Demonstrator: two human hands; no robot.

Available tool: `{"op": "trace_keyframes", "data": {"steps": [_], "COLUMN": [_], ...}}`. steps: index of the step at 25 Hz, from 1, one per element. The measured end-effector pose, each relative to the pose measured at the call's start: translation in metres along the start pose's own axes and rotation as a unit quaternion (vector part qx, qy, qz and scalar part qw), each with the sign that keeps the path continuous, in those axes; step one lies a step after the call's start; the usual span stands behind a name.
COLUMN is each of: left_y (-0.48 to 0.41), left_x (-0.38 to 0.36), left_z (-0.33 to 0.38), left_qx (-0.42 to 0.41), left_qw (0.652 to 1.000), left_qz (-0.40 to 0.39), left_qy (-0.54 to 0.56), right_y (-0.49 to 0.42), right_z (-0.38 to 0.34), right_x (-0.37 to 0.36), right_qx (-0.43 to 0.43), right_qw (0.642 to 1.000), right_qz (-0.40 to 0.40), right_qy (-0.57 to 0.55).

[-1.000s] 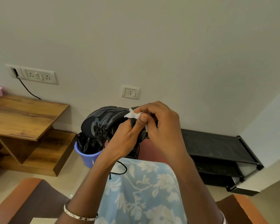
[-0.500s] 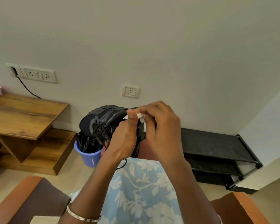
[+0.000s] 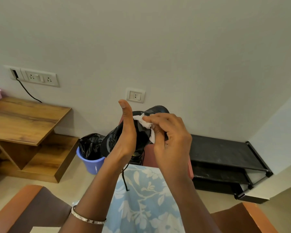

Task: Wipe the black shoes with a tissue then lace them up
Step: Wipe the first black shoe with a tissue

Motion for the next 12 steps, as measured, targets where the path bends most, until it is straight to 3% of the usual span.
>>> {"op": "trace_keyframes", "data": {"steps": [7, 12], "left_y": [-0.007, -0.003], "left_x": [0.009, -0.007], "left_z": [-0.009, -0.013], "left_qx": [0.041, 0.007], "left_qw": [0.998, 1.0], "left_qz": [0.038, -0.025], "left_qy": [0.009, 0.008], "right_y": [0.028, 0.005], "right_z": [-0.017, -0.02], "right_x": [-0.003, 0.001], "right_qx": [0.034, 0.036], "right_qw": [0.996, 0.994], "right_qz": [0.047, 0.036], "right_qy": [0.066, 0.099]}}
Point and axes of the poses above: each hand's wrist, its own y-axis away from the middle knuckle, its own x-axis out of the back of the hand, z = x × y, the point moved 6 cm from there along -y, towards the middle knuckle, and after that the axes turned 12 degrees about -z, right-handed, at the moved point
